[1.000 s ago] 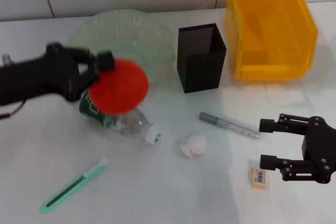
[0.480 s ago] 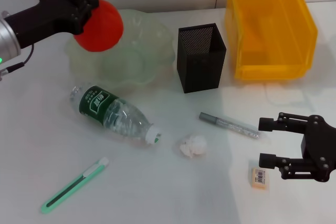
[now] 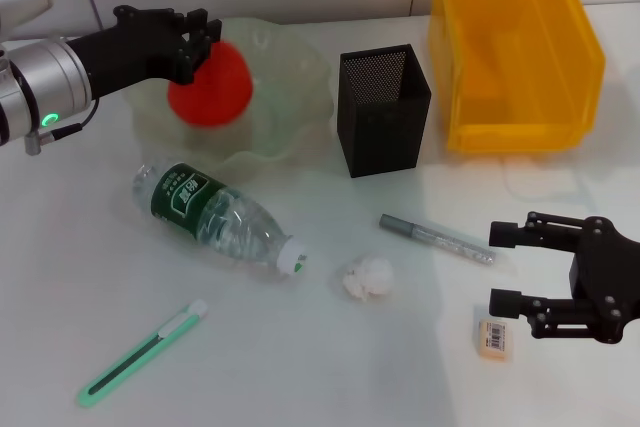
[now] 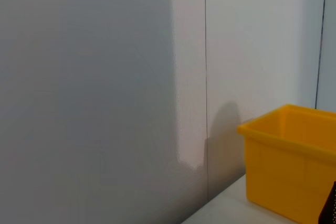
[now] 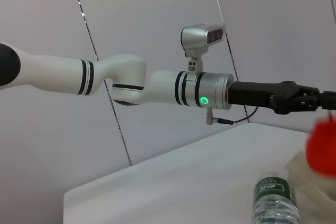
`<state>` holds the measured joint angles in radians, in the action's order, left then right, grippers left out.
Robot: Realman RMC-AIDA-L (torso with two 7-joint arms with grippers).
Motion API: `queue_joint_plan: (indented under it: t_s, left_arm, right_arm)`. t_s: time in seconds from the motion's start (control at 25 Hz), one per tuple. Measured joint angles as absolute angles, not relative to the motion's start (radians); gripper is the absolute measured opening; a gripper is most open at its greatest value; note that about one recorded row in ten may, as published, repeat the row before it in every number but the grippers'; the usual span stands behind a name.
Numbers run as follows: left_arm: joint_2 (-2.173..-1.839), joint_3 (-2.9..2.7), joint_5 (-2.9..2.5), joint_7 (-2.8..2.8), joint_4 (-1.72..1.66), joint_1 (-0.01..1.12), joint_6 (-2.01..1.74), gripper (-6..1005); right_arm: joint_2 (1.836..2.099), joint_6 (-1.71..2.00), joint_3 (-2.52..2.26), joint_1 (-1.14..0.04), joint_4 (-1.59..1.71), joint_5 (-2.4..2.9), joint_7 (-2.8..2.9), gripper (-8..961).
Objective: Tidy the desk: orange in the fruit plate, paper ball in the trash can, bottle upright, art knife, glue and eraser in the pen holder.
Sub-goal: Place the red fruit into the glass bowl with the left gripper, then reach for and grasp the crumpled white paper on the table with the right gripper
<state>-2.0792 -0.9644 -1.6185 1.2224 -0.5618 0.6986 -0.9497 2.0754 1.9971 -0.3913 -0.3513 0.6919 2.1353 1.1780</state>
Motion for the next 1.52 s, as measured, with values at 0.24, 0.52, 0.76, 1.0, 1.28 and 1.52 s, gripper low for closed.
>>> queue_joint_plan:
  t_s: [0.24, 0.52, 0.76, 1.0, 1.28, 1.52]
  left_arm:
    - [-2.079, -0.976, -1.574, 1.217, -0.544, 0.701, -0.915, 323]
    - [-2.071, -0.969, -1.571, 1.253, -0.562, 0.669, -1.096, 539]
    - [-2.068, -0.975, -1.572, 1.226, -0.615, 0.564, -1.411, 656]
    - [-2.073, -0.988, -1.571, 0.974, -0.555, 0.44, -1.63, 802]
    - [-2.067, -0.987, -1.577, 0.908, -0.481, 0.368, -1.671, 828]
    - [-2.065, -0.996, -1.595, 0.906, -0.481, 0.331, -1.668, 827]
  right_arm:
    - [2.075, 1.993, -0.395, -0.351, 0.691, 2.135, 1.178, 777]
    - [2.074, 1.988, -0.384, -0.344, 0.703, 2.128, 1.192, 777]
    - [2.07, 2.0, -0.348, -0.347, 0.852, 2.08, 1.368, 777]
    - [2.072, 2.04, -0.359, -0.388, 1.051, 2.058, 1.518, 776]
    - [2.055, 2.004, -0.595, -0.455, 1.405, 2.173, 1.93, 776]
    - [2.066, 1.989, -0.872, -0.547, 1.53, 2.342, 2.203, 776]
